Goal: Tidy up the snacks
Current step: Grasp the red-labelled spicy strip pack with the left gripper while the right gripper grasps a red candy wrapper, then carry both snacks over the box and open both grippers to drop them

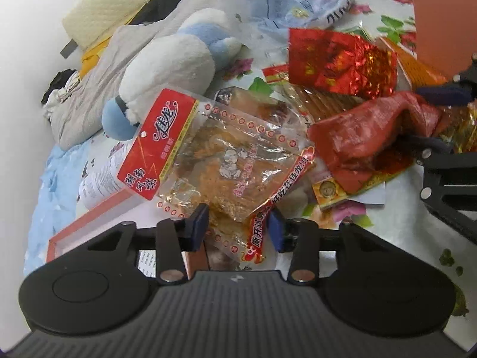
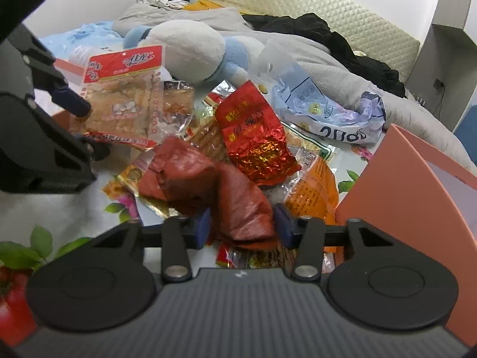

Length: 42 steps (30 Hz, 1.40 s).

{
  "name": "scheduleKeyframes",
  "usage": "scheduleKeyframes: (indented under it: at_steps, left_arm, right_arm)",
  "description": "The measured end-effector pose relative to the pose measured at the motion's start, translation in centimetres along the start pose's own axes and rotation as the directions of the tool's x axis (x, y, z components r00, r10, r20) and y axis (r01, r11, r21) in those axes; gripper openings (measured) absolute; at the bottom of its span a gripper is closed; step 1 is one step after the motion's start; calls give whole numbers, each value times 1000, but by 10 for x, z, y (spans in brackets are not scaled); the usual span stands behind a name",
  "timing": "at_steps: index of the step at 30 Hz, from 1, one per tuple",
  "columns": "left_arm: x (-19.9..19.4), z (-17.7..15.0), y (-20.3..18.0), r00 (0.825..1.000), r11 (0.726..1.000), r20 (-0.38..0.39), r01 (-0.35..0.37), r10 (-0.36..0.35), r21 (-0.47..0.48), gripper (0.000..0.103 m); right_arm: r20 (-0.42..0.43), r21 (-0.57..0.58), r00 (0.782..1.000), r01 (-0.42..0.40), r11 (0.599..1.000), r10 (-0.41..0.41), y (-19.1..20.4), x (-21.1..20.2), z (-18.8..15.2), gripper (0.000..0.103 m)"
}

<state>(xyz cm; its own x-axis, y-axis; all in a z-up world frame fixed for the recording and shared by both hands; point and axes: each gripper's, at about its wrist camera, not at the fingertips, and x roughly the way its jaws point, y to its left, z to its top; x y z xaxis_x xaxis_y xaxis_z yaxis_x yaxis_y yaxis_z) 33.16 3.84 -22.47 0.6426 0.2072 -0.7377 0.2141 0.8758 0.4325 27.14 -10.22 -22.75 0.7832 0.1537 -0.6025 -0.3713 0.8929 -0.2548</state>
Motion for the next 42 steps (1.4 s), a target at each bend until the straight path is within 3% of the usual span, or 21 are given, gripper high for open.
scheduleKeyframes:
  at_steps: [5,10,20,24,29,42]
  left_arm:
    - [-13,-2,7,999,995,31,25,-22,-96,38]
    - [-39,-6,13,997,972,67,62,-48,-226,36]
    - [-112,-21,13,982,881,127,179,-137,-437,36]
    - [-143,-30,14,974,832,155,222,-165,-508,35]
    - [-178,-43,2,963,784,173,268,-206,-560,35]
    - [-265,-71,-21,944,731,224,328,-241,-599,35]
  right_arm:
    - [18,28,1000,-2,1000,2,-3,-14,4,43]
    - [35,72,999,-1,997,-2,-9,-40,6,43]
    - [25,191,1000,-16,982,12,-35,-107,6,43]
    - [33,244,999,-24,969,17,-45,-138,3,44]
    - [49,307,999,-26,951,12,-58,-172,-1,44]
    - [68,420,997,10,907,-42,-90,-250,-21,43]
